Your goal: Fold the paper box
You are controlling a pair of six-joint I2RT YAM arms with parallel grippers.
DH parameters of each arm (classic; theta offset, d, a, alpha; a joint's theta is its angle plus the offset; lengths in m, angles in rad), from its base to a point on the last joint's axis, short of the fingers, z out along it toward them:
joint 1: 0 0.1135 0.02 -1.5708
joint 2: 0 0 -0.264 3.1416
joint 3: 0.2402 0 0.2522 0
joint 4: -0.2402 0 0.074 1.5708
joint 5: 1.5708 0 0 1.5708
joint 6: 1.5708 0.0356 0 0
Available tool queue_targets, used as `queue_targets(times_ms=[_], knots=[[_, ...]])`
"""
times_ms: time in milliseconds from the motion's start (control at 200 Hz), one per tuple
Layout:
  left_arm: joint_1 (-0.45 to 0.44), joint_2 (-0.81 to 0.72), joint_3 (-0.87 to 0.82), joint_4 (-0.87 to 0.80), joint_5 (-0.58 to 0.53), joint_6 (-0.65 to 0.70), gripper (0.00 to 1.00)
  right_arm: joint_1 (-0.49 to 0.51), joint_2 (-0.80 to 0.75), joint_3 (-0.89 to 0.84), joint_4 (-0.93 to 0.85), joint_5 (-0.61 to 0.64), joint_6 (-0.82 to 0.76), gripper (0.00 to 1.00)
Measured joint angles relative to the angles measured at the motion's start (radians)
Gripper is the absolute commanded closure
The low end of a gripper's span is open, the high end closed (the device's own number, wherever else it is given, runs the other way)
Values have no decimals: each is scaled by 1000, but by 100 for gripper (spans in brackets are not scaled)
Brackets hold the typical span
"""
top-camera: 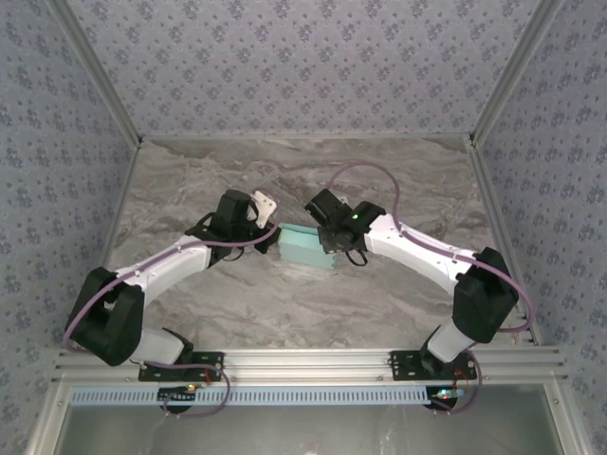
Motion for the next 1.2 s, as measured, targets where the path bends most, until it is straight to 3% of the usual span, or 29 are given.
queue_targets(times_ms=[1199], knots=[[-27, 82, 98, -47, -40, -330, 100, -2, 29, 22, -32, 20, 37, 77]])
